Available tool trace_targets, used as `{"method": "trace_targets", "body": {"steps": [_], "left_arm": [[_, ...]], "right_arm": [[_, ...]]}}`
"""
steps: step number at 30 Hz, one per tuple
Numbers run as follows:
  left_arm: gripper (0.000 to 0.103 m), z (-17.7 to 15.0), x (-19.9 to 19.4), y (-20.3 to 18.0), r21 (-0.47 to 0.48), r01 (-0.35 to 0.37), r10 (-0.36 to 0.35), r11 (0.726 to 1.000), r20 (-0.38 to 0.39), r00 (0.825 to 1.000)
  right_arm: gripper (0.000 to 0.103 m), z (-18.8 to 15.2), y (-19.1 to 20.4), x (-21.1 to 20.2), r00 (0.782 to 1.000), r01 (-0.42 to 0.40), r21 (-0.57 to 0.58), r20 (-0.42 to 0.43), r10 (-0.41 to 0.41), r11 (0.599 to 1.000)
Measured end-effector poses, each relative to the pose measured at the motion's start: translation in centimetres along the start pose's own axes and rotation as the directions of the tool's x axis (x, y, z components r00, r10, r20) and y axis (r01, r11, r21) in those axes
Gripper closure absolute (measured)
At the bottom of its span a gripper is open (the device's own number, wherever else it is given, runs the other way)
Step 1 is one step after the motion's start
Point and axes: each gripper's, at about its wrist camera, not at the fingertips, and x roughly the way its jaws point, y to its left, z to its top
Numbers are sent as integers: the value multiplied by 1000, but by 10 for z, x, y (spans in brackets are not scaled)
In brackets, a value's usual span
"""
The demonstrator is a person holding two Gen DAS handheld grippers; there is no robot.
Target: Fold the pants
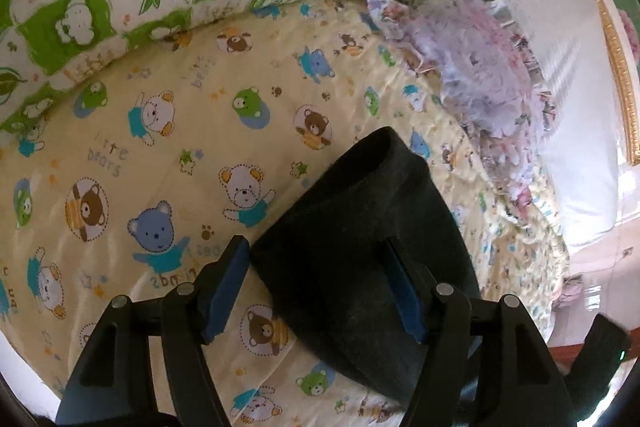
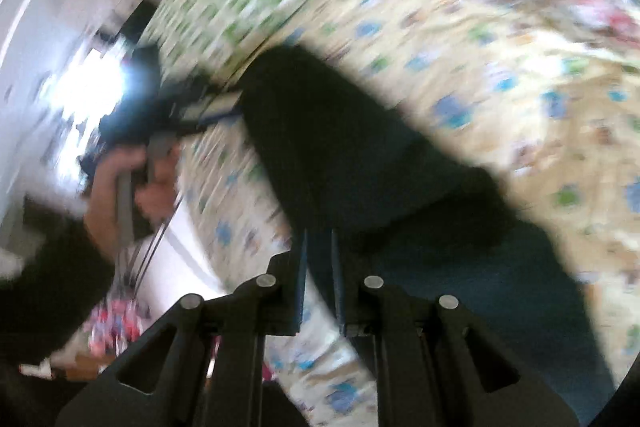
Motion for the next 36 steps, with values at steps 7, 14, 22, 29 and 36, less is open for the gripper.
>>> {"method": "trace_targets", "body": {"steps": [7, 14, 22, 29, 36], "left_arm": [[36, -11, 14, -9, 67, 0, 4, 998, -58, 998], [67, -9, 17, -7, 56, 30, -28, 998, -41, 999], [87, -23, -54, -23, 157, 147, -175, 977, 184, 967], [87, -33, -32, 13, 115, 69, -83, 991, 124, 989], [69, -36, -44, 14, 164, -45, 27, 985, 112, 993]], "right_arm": [[85, 31, -61, -3, 997, 77, 169, 14, -81, 982], [64, 33, -85, 48, 993, 32, 248, -119, -3, 968], [87, 47, -51, 24, 1000, 22, 91, 12, -23, 996], [87, 58, -52, 53, 996, 71, 40, -59, -69, 997], [62, 56, -45, 44, 989, 142, 32, -35, -141, 989]]}}
